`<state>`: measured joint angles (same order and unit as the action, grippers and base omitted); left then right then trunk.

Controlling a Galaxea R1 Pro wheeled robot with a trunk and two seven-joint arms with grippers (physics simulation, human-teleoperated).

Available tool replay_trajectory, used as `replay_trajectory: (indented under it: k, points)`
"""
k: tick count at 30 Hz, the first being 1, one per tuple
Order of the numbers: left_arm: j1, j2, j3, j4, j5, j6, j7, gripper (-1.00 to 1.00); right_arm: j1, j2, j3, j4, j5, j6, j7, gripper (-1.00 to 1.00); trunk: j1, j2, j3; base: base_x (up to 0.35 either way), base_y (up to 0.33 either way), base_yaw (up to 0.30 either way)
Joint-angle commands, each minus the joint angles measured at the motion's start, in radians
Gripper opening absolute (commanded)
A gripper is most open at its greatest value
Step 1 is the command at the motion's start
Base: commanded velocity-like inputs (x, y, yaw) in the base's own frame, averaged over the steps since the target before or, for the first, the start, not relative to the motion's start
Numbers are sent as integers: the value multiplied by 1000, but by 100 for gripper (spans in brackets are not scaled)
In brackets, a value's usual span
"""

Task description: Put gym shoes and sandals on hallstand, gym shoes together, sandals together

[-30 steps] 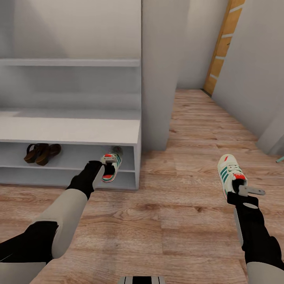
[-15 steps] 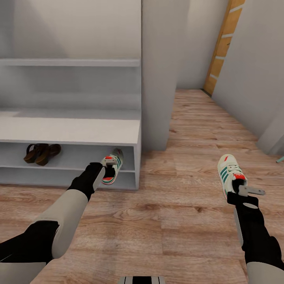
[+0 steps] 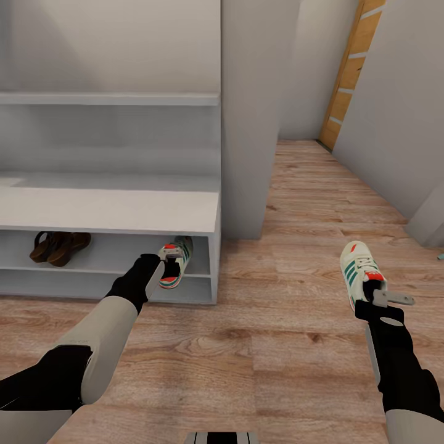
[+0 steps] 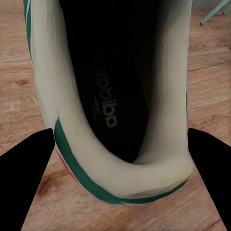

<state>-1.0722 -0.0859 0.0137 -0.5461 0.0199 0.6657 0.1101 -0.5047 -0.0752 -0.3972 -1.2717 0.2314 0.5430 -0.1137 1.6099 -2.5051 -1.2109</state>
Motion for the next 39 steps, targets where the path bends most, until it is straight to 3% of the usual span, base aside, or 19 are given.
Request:
replay_trajectory:
  k: [1,12,39]
  points:
    - [0,0,-1,0,-1,0,0,-100,0,0,0,0,0,0,0,-100,0,0,0,16,0,0]
    - [0,-1,-1,0,0,0,0,-100,0,0,0,0,0,0,0,-100,0,0,0,179,-85,0]
    - [0,-2,-1,0,0,-1,0,-100,0,0,1,0,0,0,0,-100,0,0,0,45,-4,0]
